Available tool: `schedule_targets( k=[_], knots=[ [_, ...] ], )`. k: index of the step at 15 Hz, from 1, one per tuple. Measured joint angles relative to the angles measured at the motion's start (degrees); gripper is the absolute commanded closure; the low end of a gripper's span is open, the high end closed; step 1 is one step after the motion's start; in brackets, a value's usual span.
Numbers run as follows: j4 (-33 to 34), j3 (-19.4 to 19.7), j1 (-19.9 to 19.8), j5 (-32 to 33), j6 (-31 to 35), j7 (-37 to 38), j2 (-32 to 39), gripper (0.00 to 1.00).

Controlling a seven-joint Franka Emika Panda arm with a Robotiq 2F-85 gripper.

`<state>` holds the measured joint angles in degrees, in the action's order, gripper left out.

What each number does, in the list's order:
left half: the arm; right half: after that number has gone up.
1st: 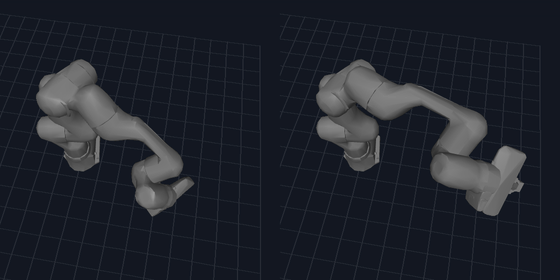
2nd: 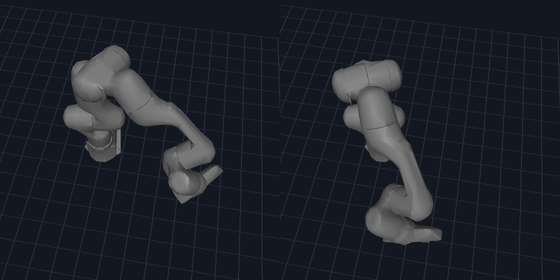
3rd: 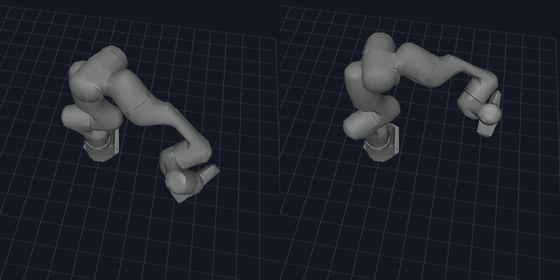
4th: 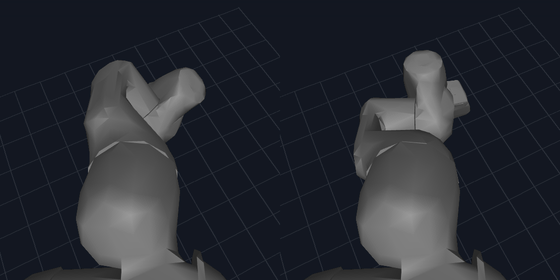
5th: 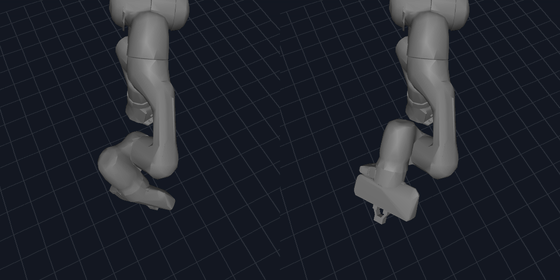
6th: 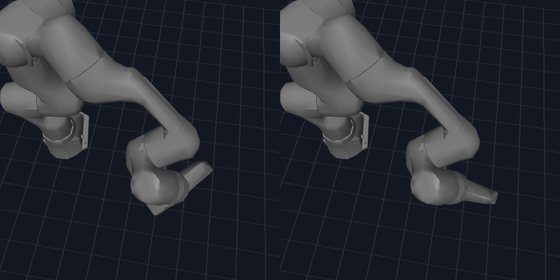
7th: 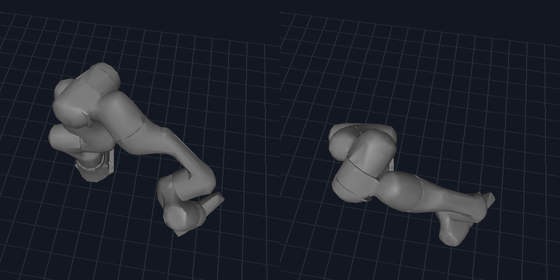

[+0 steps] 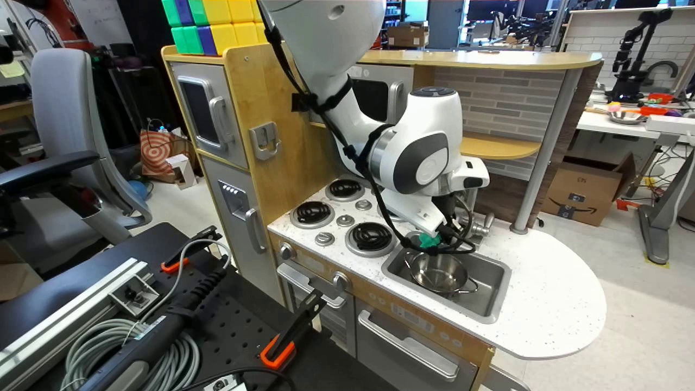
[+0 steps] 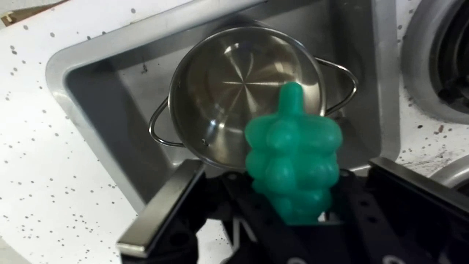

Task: Put the green object into the silver pot in the sink

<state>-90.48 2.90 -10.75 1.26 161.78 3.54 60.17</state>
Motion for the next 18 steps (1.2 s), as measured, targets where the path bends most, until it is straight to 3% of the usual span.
schedule_targets(
  k=[3,4,5,14,18],
  knots=[
    [3.1,1.3,0.0,-0.4,-2.5,1.2,2.2,0.98],
    [4.1,1.6,0.0,-0.4,-3.3,1.5,2.8,0.67],
    [4.9,1.8,0.0,-0.4,-4.0,1.6,3.4,0.66],
    [7.5,1.4,0.2,-0.4,-7.5,1.3,4.9,0.01],
    [4.5,1.0,0.1,-0.4,-7.5,-0.5,3.7,0.00]
  ],
)
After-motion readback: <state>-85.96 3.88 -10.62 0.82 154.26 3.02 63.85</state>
